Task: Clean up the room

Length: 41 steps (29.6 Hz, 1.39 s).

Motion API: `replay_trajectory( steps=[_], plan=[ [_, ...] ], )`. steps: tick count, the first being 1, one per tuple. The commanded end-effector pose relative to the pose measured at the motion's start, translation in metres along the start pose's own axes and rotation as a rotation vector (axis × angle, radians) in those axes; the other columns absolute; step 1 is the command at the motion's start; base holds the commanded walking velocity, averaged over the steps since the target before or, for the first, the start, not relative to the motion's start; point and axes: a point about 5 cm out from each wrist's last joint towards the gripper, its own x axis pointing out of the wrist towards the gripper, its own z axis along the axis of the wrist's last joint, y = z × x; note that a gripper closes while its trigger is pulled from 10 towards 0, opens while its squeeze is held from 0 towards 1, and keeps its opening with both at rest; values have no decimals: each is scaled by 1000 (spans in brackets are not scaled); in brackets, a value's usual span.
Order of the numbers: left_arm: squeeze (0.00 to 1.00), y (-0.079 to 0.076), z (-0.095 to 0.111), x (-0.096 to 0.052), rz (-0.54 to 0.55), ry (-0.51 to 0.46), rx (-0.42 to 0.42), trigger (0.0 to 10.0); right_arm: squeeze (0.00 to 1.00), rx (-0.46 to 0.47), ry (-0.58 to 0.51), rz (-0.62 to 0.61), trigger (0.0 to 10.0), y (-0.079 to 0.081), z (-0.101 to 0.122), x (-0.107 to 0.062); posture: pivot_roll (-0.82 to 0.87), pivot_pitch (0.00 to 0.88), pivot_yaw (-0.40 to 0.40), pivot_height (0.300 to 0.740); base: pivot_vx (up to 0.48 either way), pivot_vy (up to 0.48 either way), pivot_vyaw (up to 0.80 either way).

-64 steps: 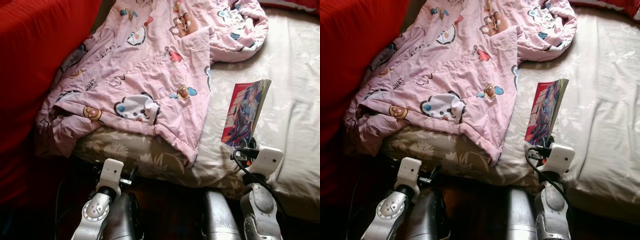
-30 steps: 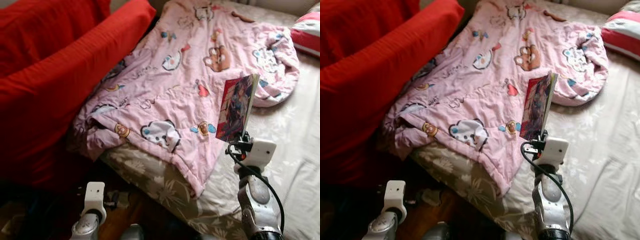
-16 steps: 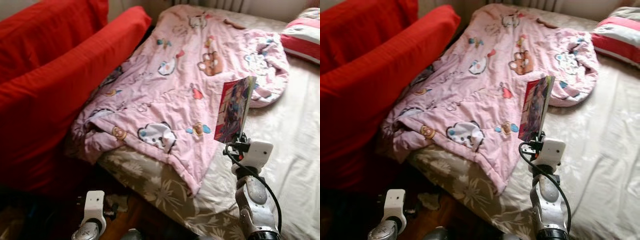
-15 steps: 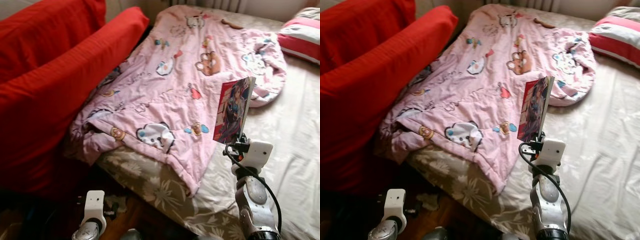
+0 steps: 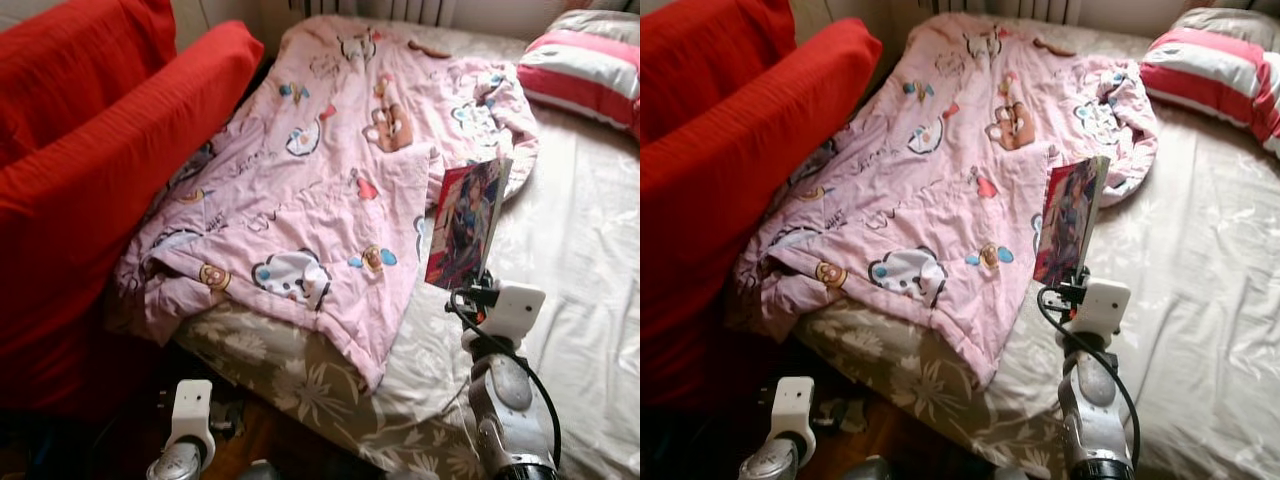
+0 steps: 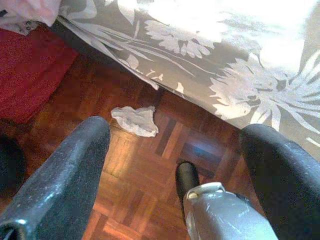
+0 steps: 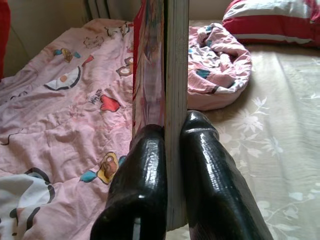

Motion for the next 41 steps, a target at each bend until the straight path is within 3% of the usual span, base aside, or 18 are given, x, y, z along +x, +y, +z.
replay_trajectory(
  steps=[1,41],
  plan=[
    [0,2,-12,-4,5,43,10,10000,0,7,-16,0,10000,0,1,-1,-54,171,57,740,0,0,-781],
    [0,-7,-8,-1,-11,39,32,10000,0,13,-16,-2,10000,2,1,2,-52,205,51,740,0,-37,-780]
  ],
)
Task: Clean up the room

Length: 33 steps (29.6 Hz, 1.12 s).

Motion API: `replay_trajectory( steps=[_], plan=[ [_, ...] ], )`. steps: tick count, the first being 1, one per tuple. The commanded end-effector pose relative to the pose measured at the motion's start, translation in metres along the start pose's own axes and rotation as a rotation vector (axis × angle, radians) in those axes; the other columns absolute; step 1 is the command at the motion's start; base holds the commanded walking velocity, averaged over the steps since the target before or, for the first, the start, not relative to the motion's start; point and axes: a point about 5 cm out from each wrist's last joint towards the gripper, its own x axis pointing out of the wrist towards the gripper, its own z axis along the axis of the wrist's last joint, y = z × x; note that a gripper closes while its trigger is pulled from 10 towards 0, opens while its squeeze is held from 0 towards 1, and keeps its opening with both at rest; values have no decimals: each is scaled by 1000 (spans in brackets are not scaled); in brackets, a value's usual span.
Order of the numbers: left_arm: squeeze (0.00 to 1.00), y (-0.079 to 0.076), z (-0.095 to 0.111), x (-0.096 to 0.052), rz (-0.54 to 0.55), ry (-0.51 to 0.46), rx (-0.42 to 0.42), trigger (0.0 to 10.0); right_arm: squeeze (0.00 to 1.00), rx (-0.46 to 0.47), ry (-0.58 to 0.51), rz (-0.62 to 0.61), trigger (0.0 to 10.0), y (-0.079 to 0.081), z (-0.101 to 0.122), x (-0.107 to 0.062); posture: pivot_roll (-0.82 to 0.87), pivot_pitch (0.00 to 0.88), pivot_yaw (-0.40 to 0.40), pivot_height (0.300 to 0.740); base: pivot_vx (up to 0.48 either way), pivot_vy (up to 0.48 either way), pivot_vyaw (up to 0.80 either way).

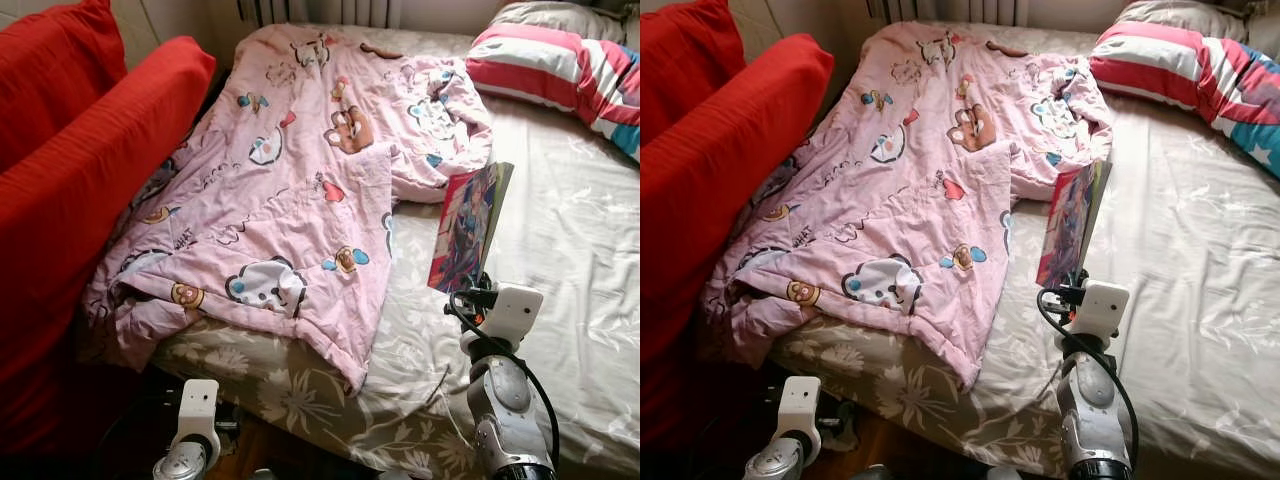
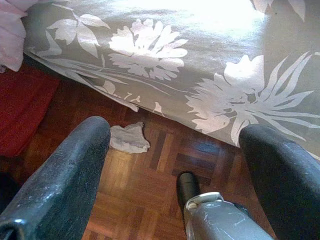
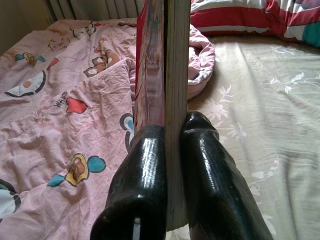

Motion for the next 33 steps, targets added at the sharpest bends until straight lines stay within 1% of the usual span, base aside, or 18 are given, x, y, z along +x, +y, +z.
replay_trajectory(
  steps=[1,4,27,33],
  plan=[
    [0,0,-12,-4,5,45,0,10000,0,4,-33,8,10000,3,5,2,-51,206,51,740,0,-311,-781],
    [0,1,-12,-4,9,43,-12,10000,0,5,-33,8,10000,3,5,2,-51,206,51,740,0,-104,-779],
    [0,0,-10,-3,4,38,-17,10000,0,7,-30,14,10000,5,3,2,-50,206,50,740,0,0,-778],
    [0,0,-10,-3,1,40,-16,10000,0,5,-30,34,10000,7,3,2,-51,205,50,740,0,0,0]
  ],
)
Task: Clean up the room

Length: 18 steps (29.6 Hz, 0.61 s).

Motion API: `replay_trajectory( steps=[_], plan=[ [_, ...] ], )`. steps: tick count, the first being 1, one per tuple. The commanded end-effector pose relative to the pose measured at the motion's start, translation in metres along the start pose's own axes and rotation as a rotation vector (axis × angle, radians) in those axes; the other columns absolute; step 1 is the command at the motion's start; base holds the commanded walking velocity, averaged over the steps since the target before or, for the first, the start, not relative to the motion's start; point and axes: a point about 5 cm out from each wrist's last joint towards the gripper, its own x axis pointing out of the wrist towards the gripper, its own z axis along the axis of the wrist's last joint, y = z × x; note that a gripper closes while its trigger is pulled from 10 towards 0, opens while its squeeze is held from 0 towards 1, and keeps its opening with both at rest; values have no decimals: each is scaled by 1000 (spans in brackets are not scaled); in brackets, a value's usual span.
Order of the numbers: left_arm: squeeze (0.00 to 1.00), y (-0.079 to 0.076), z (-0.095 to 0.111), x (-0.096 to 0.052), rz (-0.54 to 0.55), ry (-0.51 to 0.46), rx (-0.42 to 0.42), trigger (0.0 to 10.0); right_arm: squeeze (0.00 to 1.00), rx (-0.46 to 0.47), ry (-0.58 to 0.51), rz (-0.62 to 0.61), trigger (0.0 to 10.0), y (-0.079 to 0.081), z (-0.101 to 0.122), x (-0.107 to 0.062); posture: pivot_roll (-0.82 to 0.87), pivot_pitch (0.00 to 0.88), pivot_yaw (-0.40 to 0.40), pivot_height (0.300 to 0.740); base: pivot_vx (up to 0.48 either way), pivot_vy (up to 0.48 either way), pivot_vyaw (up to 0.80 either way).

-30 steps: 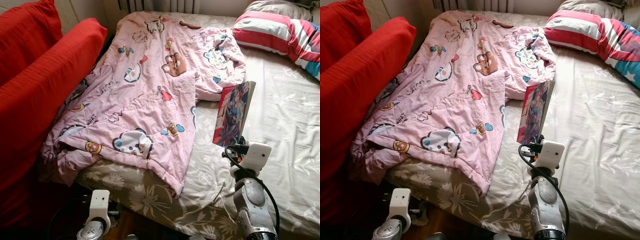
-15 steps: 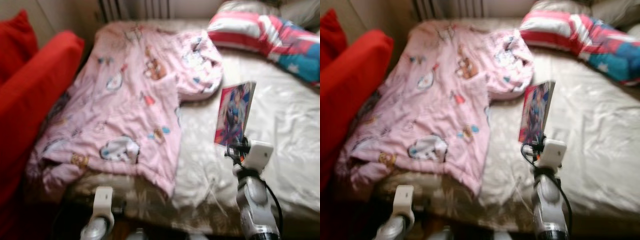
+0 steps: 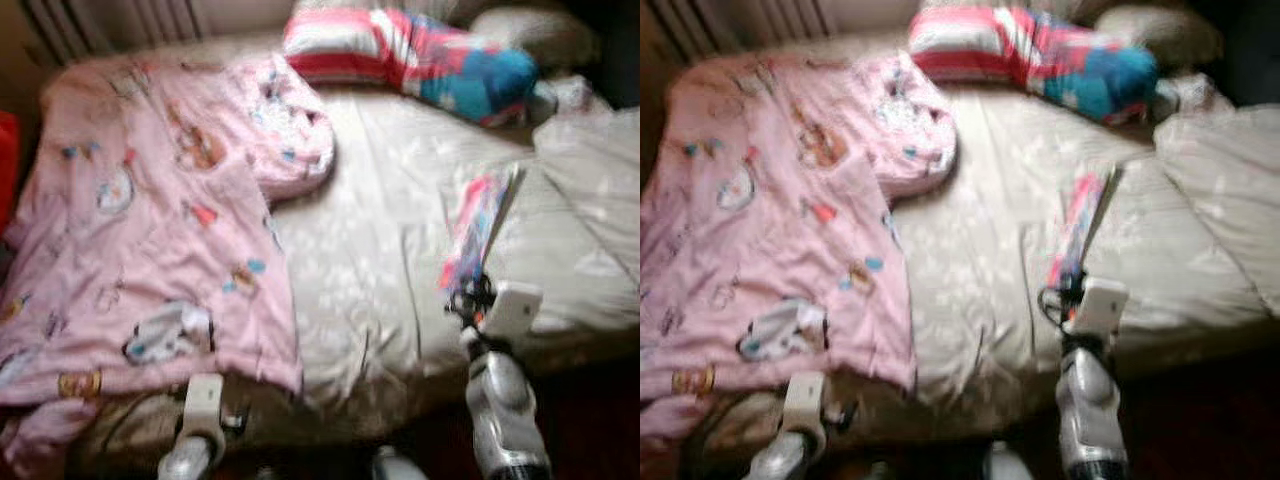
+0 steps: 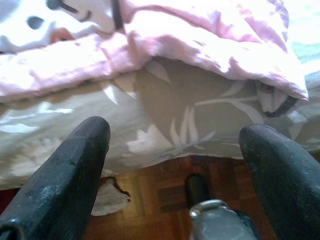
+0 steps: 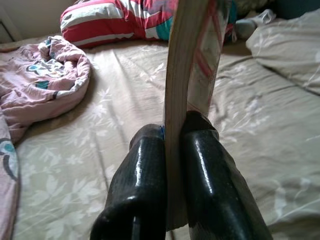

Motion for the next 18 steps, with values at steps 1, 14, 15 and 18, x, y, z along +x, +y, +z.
replay_trajectory(
  steps=[1,14,15,18],
  plan=[
    [0,3,-14,-5,7,49,-3,10000,0,-5,-32,37,10000,5,6,2,-51,205,50,740,0,0,0],
    [0,0,-16,-5,-7,67,19,10000,0,-22,-9,89,10000,12,1,1,-57,187,57,740,0,0,0],
    [0,0,-16,-5,-8,69,20,10000,0,-22,-10,90,10000,12,1,1,-57,187,58,740,0,0,0],
    [0,0,-17,-5,-10,73,25,10000,0,-35,-10,106,10000,13,1,1,-60,184,58,740,0,0,0]
  ],
)
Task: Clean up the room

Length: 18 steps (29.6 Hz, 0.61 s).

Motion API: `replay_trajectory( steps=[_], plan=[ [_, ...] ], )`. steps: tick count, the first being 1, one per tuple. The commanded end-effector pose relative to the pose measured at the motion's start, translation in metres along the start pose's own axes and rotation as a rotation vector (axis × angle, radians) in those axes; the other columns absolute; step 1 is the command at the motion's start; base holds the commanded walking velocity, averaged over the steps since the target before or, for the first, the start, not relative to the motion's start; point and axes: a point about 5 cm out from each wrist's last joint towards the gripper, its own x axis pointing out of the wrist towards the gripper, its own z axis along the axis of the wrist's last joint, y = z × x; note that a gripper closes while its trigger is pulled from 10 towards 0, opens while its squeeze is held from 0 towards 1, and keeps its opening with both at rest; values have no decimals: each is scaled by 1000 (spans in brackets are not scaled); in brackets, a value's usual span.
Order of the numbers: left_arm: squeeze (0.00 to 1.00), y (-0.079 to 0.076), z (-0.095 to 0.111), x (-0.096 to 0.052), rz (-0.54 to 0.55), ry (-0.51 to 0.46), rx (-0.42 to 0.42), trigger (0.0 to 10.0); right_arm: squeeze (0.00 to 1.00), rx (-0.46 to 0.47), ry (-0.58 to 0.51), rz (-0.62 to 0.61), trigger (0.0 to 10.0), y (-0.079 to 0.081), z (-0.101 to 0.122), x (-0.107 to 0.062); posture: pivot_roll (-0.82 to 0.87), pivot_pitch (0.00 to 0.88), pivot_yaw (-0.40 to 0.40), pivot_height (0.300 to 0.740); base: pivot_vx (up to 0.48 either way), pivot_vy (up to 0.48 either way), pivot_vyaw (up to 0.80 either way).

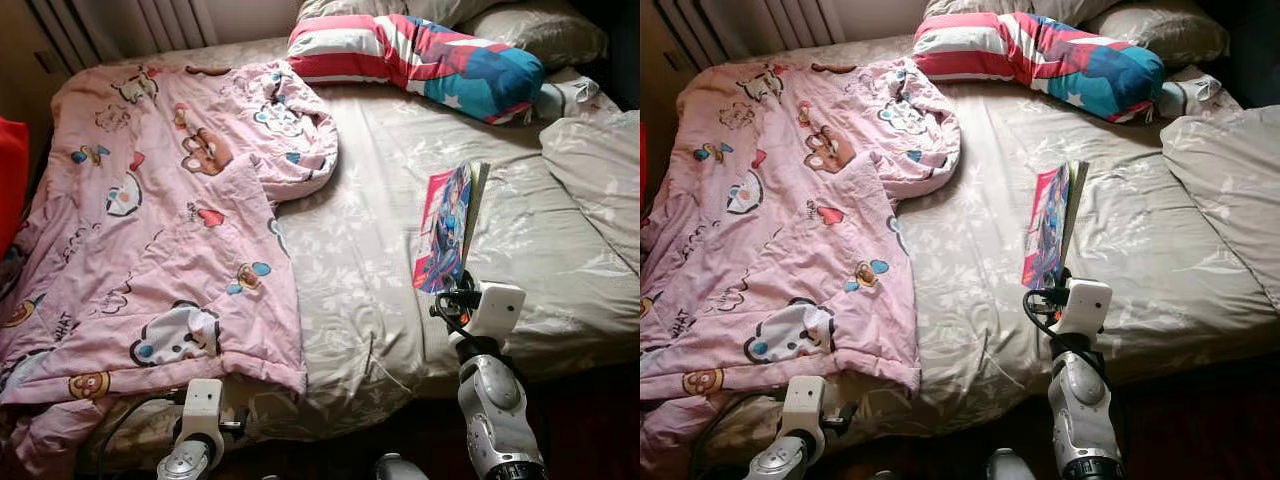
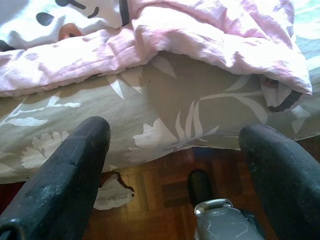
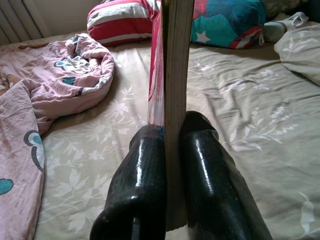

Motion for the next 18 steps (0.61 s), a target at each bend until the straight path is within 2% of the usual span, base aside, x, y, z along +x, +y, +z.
replay_trajectory(
  steps=[1,10,14,18],
  plan=[
    [0,0,-14,-4,-5,57,18,10000,0,-19,-14,28,10000,3,2,0,-60,184,58,740,0,0,0],
    [0,0,-15,-5,-10,61,21,10000,0,-47,-19,56,10000,6,2,0,-63,180,61,740,0,-246,0],
    [0,0,-14,-4,-13,62,24,10000,0,-66,-23,71,10000,8,2,-1,-62,185,60,740,0,-287,569],
    [0,0,-14,-4,-12,63,22,10000,0,-58,-14,66,10000,9,1,-1,-60,190,59,740,0,-300,0]
  ],
)
